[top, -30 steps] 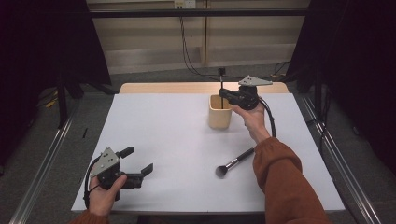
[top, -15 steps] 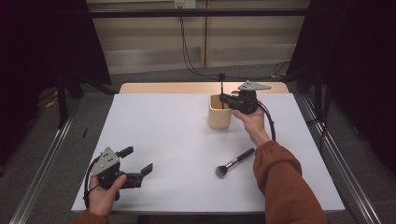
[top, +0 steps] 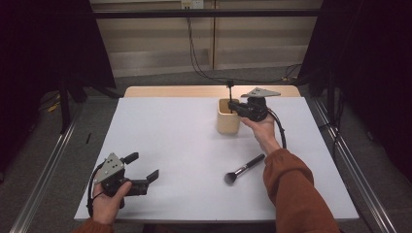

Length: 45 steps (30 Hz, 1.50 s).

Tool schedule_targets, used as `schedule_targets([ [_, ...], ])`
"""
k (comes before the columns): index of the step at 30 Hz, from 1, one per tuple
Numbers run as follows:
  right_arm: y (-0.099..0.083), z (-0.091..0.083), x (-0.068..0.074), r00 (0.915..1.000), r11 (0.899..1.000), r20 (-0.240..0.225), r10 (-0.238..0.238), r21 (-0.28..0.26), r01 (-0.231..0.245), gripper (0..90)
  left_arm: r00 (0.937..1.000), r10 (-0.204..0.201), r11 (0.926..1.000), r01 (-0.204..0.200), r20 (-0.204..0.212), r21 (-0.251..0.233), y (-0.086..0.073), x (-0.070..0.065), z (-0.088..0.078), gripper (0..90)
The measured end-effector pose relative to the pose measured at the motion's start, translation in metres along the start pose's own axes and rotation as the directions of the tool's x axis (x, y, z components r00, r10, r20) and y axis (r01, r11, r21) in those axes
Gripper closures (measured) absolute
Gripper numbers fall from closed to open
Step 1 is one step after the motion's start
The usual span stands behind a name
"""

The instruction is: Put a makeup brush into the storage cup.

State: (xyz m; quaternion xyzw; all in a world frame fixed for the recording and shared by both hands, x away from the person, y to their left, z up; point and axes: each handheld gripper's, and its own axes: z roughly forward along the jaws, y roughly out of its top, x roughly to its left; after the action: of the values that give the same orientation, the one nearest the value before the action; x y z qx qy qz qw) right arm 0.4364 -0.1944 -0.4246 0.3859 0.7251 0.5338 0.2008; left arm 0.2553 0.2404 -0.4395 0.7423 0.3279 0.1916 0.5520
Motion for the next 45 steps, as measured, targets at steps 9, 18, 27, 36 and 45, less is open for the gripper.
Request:
schedule_targets([
  [9, -0.001, -0.002, -0.002, 1.0, 1.0, 0.004, 0.005, 0.001, -0.005, 80.1, 1.0, -0.003, 1.0, 0.003, -0.003, -0.003, 0.0, 0.0, 0.0, 4.2],
  [18, -0.001, -0.004, 0.0, 0.9995, 0.999, 0.026, 0.016, -0.032, -0.015, 61.1, 1.0, -0.004, 1.0, 0.004, -0.002, -0.003, 0.0, 0.0, -0.001, 4.3],
  [27, 0.001, -0.009, 0.005, 0.9992, 0.998, 0.034, 0.021, -0.055, -0.019, 33.0, 0.9997, -0.022, 0.9997, 0.022, -0.009, -0.01, -0.001, 0.002, -0.001, 4.3],
  [36, -0.004, -0.023, 0.009, 0.9982, 0.997, 0.052, 0.031, -0.074, -0.028, 11.9, 0.9998, -0.019, 0.9997, 0.019, -0.007, -0.013, -0.001, 0.002, -0.002, 4.2],
  [45, -0.011, -0.038, 0.009, 0.9964, 0.996, 0.047, 0.071, -0.063, -0.068, 0.9, 0.9996, -0.021, 0.9997, 0.02, -0.022, -0.012, -0.001, 0.003, -0.003, 4.3],
])
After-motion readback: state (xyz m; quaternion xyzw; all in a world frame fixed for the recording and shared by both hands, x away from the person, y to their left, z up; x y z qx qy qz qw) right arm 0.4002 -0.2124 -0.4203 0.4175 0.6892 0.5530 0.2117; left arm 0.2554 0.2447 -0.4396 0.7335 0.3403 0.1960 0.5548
